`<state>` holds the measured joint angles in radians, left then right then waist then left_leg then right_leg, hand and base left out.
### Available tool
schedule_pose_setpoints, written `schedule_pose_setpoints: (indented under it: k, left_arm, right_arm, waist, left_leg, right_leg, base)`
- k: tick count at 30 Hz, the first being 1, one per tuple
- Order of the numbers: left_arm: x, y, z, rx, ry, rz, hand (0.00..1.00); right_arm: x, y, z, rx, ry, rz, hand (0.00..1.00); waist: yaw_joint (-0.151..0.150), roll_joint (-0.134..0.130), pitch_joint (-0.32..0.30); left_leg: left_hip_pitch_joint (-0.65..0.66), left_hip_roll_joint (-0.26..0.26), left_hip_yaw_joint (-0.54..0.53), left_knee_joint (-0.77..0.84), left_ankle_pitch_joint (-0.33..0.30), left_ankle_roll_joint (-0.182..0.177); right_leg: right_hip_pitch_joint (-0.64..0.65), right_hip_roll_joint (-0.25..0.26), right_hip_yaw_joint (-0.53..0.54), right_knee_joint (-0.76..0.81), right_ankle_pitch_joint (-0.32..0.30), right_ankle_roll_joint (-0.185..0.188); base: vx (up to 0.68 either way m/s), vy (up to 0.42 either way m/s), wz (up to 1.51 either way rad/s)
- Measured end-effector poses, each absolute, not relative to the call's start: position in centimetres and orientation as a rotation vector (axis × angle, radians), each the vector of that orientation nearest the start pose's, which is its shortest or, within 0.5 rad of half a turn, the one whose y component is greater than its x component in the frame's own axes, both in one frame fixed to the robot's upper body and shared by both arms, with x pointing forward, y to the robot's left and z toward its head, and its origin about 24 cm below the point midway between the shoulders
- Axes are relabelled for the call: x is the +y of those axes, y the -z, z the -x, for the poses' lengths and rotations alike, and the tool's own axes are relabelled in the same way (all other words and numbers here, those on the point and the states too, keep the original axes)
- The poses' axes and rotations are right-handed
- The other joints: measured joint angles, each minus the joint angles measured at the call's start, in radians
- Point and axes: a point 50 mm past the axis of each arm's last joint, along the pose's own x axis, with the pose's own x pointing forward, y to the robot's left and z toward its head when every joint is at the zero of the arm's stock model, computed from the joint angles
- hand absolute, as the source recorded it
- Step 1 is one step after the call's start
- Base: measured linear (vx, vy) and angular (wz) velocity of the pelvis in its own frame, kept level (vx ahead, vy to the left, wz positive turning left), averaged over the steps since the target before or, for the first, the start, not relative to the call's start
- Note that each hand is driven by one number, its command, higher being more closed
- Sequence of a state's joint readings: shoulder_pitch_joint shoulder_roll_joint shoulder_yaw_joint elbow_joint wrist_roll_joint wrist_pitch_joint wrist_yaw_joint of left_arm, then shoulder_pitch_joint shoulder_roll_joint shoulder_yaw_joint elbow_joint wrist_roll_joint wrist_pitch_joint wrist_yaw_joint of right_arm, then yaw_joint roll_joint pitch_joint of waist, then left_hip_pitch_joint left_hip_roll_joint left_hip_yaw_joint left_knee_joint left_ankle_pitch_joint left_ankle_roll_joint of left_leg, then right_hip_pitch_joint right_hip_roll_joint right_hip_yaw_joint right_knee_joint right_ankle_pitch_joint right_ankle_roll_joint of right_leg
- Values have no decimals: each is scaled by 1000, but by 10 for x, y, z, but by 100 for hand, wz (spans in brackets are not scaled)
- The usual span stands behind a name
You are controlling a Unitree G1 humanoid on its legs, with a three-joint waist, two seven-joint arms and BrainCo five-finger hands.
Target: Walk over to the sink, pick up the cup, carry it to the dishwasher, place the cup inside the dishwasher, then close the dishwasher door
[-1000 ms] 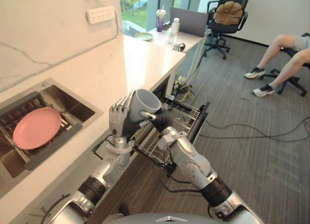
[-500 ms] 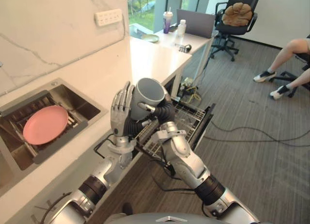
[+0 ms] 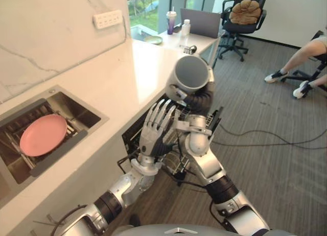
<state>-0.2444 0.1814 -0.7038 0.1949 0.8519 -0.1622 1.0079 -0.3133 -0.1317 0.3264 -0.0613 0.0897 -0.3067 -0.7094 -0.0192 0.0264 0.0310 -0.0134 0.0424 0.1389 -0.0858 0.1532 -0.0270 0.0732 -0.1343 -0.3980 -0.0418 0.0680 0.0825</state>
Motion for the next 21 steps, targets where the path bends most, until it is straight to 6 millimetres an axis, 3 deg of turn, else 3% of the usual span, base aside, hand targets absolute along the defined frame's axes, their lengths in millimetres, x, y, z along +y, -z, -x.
schedule_pose_setpoints:
  k: [3, 6, 8, 13, 18, 21]
  left_arm:
    - [49, -76, -240, -757, -96, -615, 0]
    - [55, -57, -233, -533, 62, -502, 0]
    - [55, -32, -218, -349, 202, -456, 0]
    - [62, 22, -185, 11, 359, -414, 0]
    - [86, 70, -162, 285, 375, -501, 0]
    - [112, 83, -159, 362, 291, -581, 0]
  right_arm:
    - [-134, -132, -271, -539, 382, -147, 100]
    - [-162, -109, -262, -442, 440, -147, 100]
    - [-182, -93, -256, -387, 459, -123, 100]
    - [-220, -86, -249, -388, 484, -83, 100]
    - [-246, -56, -249, -242, 490, -154, 100]
    - [-252, -55, -254, -233, 486, -153, 100]
  waist:
    - [-4, 1, 0]
    - [-12, 3, 1]
    - [-17, 6, 3]
    - [-16, 15, 9]
    - [-6, 9, 32]
    - [-3, 9, 79]
  left_leg:
    - [0, 0, 1, 0, 0, 0]
    - [-1, 0, 3, -1, 0, 0]
    - [-3, 0, 4, -1, -1, 0]
    - [-30, 2, -3, -1, -6, 5]
    - [-58, -2, -27, 0, -2, 1]
    - [-88, -8, -55, 0, -1, 1]
  right_leg:
    - [-2, -1, 1, 3, -1, 1]
    - [-4, -1, 3, 3, -2, 2]
    - [-7, -1, 4, 0, -2, 3]
    - [-29, -1, 3, -5, -2, 3]
    - [-40, -1, -28, -2, -3, 4]
    - [-54, -4, -58, 4, -7, 5]
  base:
    - [0, 0, 0]
    - [0, 0, 0]
    - [0, 0, 0]
    - [-3, -4, 2]
    - [14, -7, 15]
    - [11, 1, 29]
